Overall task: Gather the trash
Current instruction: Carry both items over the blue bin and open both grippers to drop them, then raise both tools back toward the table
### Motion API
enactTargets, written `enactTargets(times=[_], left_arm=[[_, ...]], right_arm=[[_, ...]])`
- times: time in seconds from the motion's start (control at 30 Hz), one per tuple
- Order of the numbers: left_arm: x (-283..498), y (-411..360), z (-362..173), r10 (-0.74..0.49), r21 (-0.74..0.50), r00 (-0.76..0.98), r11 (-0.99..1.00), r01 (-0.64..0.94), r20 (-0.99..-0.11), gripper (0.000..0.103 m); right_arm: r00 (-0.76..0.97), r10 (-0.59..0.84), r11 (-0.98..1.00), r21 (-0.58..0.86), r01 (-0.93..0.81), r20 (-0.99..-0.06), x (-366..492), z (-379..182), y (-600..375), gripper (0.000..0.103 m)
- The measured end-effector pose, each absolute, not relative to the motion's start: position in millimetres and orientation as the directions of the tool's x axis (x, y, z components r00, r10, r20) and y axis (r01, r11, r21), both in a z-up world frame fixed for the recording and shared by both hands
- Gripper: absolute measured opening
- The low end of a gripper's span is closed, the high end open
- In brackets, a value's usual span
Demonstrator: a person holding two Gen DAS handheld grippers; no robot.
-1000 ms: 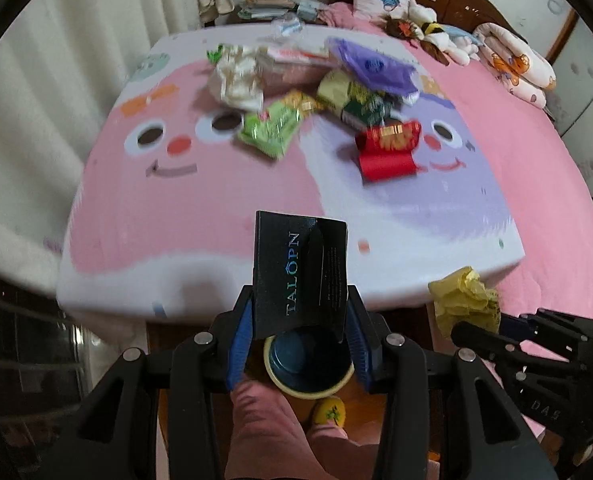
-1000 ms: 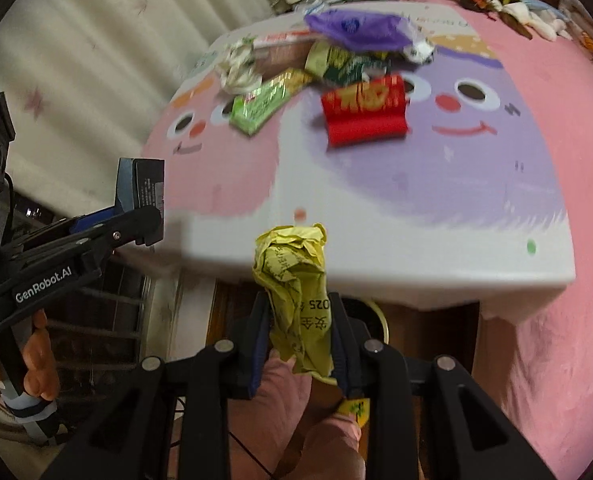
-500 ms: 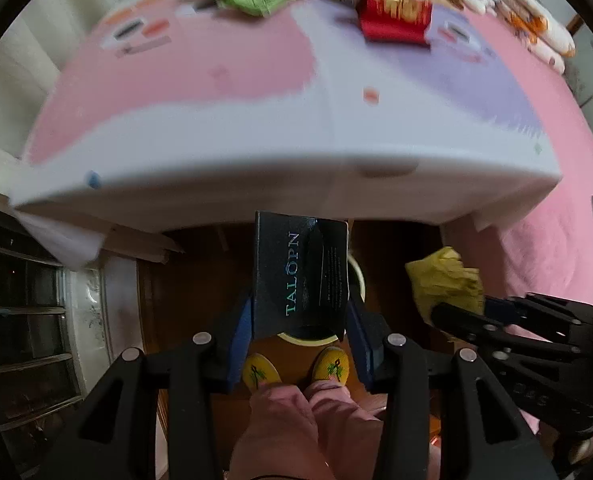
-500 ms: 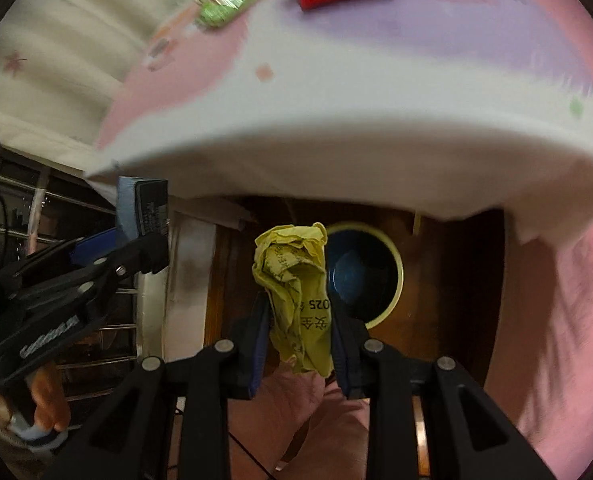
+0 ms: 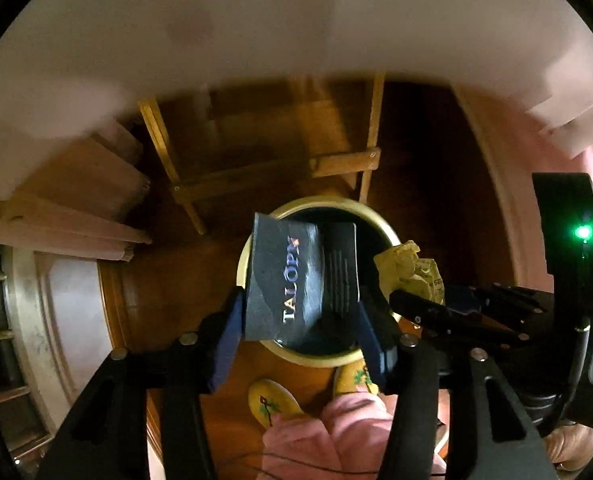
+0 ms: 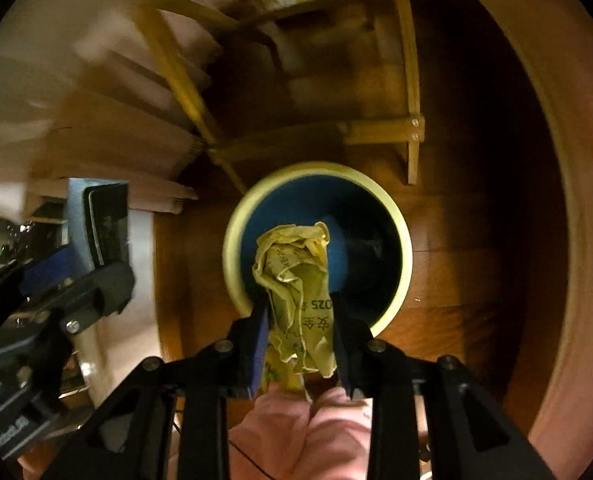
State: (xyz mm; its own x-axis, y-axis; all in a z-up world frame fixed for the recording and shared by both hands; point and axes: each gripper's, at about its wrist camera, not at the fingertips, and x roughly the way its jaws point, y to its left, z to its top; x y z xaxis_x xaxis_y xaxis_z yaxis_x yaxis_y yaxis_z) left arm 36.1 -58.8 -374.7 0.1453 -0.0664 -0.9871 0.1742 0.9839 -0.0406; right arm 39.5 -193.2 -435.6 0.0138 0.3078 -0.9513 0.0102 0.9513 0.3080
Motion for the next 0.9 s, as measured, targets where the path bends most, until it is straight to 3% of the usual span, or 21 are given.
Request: enactTargets(times=[0.07, 0.2, 0.27, 0.53, 0.9], left_arm=[[36.9, -61.0, -393.0, -0.052, -0.027, 0.131, 0.982, 0.185, -0.99, 0.067], [40.4, -58.4, -406.7, -0.027, -0.001, 0.14, 0.983, 0.183, -0.99, 0.088], [43.9, -56.9, -406.1, -0.024, 0.003, 0.149, 0.984, 0.177, -0.988, 0.099], [40.7, -52.6, -361.9, -0.034, 0.009, 0.206, 0.978, 0.207, -0.978, 0.102], [21.0, -32.4, -210.0, -0.109, -0.056, 0.252, 0.976, 0.211, -0.962, 0.102]], right_arm=[[0.012, 0.311, 0.95, 0.311, 0.023, -0.95, 38.6, -452.1, -193.7, 0.034], [0.028, 0.309, 0.949, 0.31, 0.057, -0.951, 37.6, -466.5, -196.7, 0.06], [0.045, 0.32, 0.944, 0.323, 0.074, -0.946, 37.3, -463.7, -200.1, 0.064], [0.094, 0.313, 0.942, 0.322, 0.097, -0.945, 36.3, -419.8, -203.1, 0.066], [0.182, 0.284, 0.947, 0.305, 0.099, -0.941, 17.0, -266.9, -210.0, 0.066]])
